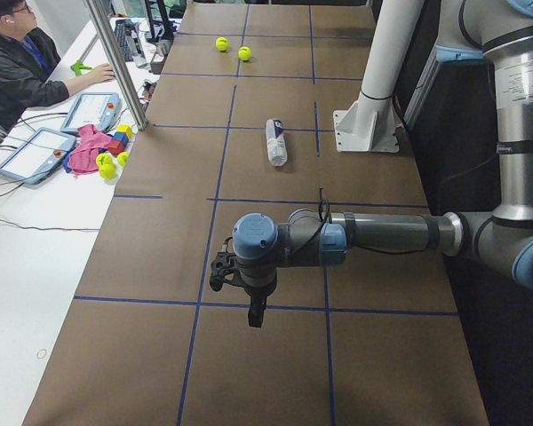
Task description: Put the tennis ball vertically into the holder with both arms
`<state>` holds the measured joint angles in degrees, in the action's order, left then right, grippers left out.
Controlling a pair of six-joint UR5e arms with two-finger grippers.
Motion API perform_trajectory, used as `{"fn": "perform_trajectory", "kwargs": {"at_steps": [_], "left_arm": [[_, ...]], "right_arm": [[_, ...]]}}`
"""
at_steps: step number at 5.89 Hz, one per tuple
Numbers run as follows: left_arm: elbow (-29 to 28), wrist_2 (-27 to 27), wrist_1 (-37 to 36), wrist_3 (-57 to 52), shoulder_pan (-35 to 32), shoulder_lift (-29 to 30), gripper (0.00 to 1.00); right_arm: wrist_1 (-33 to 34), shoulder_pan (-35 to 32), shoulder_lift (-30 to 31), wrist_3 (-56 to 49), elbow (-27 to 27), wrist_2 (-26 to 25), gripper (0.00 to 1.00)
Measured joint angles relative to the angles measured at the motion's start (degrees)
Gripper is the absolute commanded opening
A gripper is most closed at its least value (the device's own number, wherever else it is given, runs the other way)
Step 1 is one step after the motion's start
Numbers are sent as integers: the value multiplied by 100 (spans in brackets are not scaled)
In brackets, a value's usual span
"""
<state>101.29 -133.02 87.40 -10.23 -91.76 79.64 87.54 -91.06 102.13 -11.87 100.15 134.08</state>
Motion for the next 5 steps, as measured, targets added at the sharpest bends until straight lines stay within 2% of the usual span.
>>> {"fn": "perform_trajectory", "kwargs": {"at_steps": [2,5], "left_arm": [[-26,-20,101,1,32,499,100],[7,-152,932,99,124,814,100]], "right_arm": [[0,0,0,0,4,20,100],[0,0,0,5,60,18,100]]}}
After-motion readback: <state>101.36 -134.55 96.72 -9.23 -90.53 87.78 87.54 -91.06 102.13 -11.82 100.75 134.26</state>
